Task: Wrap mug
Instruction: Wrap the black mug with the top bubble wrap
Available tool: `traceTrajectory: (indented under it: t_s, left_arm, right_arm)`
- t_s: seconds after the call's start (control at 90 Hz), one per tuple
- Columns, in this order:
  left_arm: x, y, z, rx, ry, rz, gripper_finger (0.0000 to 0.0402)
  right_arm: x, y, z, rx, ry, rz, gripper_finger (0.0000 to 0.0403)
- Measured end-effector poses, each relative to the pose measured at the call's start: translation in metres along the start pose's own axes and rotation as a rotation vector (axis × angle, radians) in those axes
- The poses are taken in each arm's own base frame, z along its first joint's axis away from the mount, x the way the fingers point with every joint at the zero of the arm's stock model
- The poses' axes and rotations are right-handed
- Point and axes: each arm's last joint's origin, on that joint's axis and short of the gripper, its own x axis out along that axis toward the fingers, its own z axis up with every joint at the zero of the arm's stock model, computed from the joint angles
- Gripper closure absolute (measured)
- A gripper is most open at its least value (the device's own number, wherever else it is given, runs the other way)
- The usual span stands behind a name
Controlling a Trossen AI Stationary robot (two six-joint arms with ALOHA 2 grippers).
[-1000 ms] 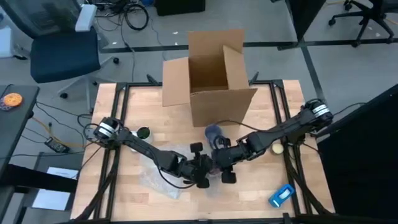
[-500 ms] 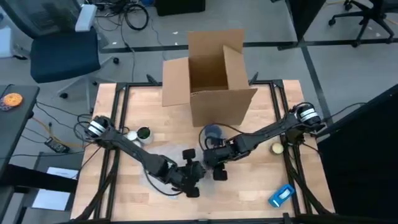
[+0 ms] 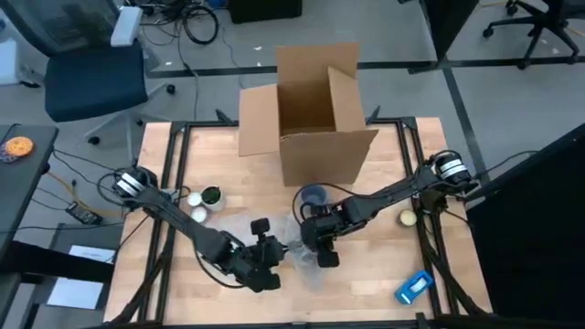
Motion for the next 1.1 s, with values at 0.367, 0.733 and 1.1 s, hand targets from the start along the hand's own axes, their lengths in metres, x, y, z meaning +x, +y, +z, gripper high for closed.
traceTrajectory:
  t_s: [0.367,0.733,1.1]
  left_arm:
    - [0.035,-0.01,-0.016,-0.016,-0.019,-0.056,0.0387]
    - [0.036,-0.01,-0.011,-0.013,-0.058,-0.068,0.0387]
    - [0.036,-0.01,-0.011,-0.014,-0.058,-0.068,0.0387]
  right_arm:
    - [0.006,-0.002,0.001,0.018,-0.064,0.082,0.0305]
    - [-0.026,0.004,0.018,0.056,-0.002,0.01,0.0305]
    - [-0.079,0.029,0.034,0.013,0.09,0.011,0.0305]
